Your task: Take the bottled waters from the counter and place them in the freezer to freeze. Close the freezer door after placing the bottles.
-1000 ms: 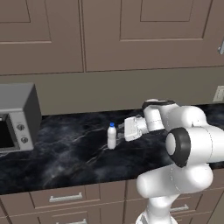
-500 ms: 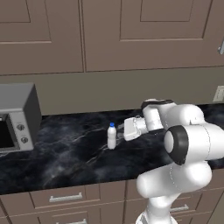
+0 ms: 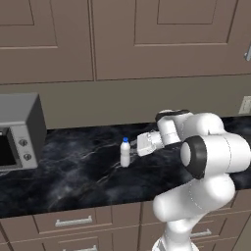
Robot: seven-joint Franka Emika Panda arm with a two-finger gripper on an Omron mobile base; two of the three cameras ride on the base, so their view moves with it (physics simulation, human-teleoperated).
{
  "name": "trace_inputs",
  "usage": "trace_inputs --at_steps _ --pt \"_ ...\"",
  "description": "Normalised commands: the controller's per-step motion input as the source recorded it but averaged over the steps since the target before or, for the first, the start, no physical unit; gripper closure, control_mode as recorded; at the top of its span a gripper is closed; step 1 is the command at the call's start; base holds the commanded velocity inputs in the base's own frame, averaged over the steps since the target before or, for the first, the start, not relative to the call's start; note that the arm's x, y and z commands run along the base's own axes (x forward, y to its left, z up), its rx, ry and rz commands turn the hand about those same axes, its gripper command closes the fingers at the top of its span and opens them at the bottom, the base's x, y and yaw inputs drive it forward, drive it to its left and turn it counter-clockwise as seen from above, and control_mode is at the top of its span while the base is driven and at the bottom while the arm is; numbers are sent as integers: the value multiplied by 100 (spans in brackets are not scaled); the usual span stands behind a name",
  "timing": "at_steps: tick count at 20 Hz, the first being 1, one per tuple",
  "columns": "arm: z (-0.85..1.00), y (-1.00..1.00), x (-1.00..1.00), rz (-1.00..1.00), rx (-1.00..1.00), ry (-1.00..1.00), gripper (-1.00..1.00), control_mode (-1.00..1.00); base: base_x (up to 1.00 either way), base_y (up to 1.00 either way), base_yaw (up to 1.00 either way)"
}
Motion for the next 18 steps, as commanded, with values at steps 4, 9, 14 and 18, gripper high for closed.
trace_inputs --at_steps 4,9,14,18 --pt "-4 7 3 3 0 6 -100 -100 0 0 0" --pt "-4 10 9 3 0 5 -100 -100 0 0 0" --pt "0 1 6 2 0 2 -100 -100 0 0 0" --pt "0 11 16 2 0 4 -100 -100 0 0 0"
